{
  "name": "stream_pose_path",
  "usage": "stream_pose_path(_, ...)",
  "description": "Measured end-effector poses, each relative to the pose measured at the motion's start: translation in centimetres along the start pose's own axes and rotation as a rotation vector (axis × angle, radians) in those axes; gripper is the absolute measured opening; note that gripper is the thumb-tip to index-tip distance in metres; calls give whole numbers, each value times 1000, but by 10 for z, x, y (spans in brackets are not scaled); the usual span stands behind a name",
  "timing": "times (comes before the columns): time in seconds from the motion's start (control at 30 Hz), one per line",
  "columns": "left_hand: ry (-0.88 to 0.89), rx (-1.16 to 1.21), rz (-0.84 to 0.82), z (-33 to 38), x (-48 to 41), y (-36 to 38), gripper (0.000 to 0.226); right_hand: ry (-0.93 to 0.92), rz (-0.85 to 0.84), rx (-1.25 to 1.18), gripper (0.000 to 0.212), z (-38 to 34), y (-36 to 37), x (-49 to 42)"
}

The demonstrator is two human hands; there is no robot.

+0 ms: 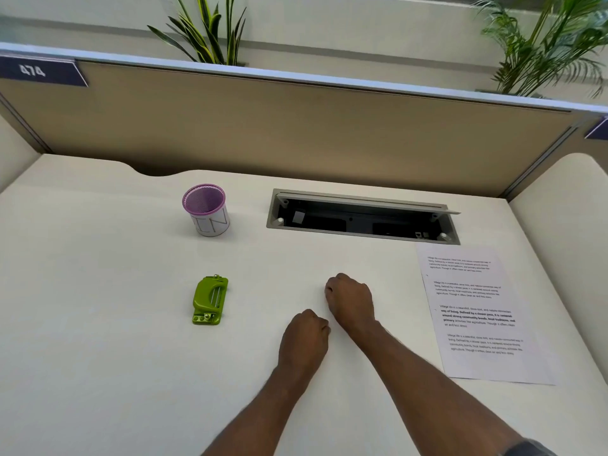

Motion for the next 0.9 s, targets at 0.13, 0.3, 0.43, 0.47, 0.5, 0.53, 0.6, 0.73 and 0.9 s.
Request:
stream_pose_path(0.13, -61, 108, 17, -4, -2, -4, 28, 17, -71, 47, 17, -2, 4, 0)
stream_pose_path(0.3, -67, 157, 1, -5, -1, -7, 24, 141, -143, -12, 12, 9, 6, 4)
stream_pose_path(0.43, -53, 121, -9, -3, 1, -5, 25, 226, -149, -147, 17, 22, 3, 13)
stream_pose_path(0.47, -60, 114, -9, -3, 1, -4, 25, 235, -142, -171, 17, 25, 2, 15)
stream_pose_path(0.5, -73, 109, -9, -4, 1, -4, 25, 241, -134, -185, 17, 28, 1, 18)
stream_pose_path(0.53, -86, 102, -12, -4, 1, -3, 26, 244, -124, -193, 16, 30, -1, 20)
stream_pose_path(0.6, -91, 65, -16, -3, 0, -3, 30, 241, -110, -203, 16, 33, -3, 24)
stream_pose_path(0.73, -17, -25, -14, 4, -1, -2, 31, 245, -96, -229, 16, 33, -4, 28)
stream_pose_path(0.9, 56, -134, -27, 13, -7, 2, 30, 249, -79, -199, 16, 31, -4, 29)
Point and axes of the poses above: each hand's wrist, its own x-axis away from the middle knuckle, its own y-axis out of the palm, z = x × y, the point moved 8 cm from there along -x, towards the middle knuckle, and after that the axes turned 14 degrees about z, right-handed, at the moved point
